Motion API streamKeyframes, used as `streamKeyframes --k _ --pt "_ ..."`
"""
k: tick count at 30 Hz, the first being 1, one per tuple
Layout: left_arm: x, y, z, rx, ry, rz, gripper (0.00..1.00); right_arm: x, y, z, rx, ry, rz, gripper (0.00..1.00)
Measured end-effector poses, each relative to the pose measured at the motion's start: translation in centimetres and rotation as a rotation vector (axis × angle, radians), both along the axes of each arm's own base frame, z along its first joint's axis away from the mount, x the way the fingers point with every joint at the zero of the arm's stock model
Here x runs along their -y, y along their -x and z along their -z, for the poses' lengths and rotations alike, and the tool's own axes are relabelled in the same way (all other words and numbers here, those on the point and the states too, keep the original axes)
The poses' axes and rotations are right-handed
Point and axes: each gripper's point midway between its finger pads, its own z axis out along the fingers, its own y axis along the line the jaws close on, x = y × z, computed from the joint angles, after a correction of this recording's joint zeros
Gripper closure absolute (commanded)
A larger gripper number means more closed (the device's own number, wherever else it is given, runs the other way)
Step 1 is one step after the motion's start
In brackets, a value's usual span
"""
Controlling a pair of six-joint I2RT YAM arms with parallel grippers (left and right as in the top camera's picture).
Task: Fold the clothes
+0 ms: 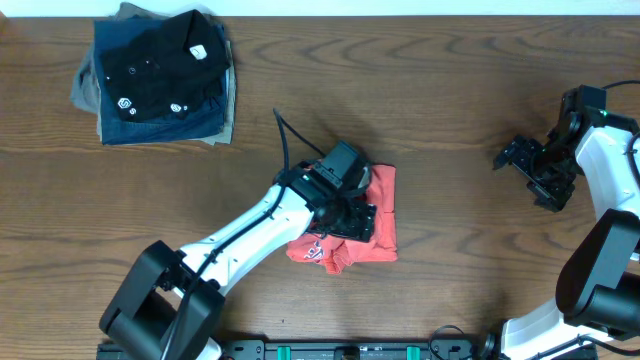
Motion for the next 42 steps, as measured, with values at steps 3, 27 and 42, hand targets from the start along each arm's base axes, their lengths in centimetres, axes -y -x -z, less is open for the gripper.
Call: streamKeyframes --k 3,27,42 --pt "1.2 0.0 -0.1 0.016 0.024 0.005 0.25 0.0 0.0 0.0 0.000 0.000 0.000 0.01" --pt "7.4 5.8 -3.2 0.052 0.113 0.163 0.02 0.0 0.0 0.0 0.000 0.000 0.000 0.01" --pt "0.2 -1.5 -11.0 0.307 0.085 -0.133 0.02 0.0 0.0 0.0 0.000 0.000 0.000 0.01"
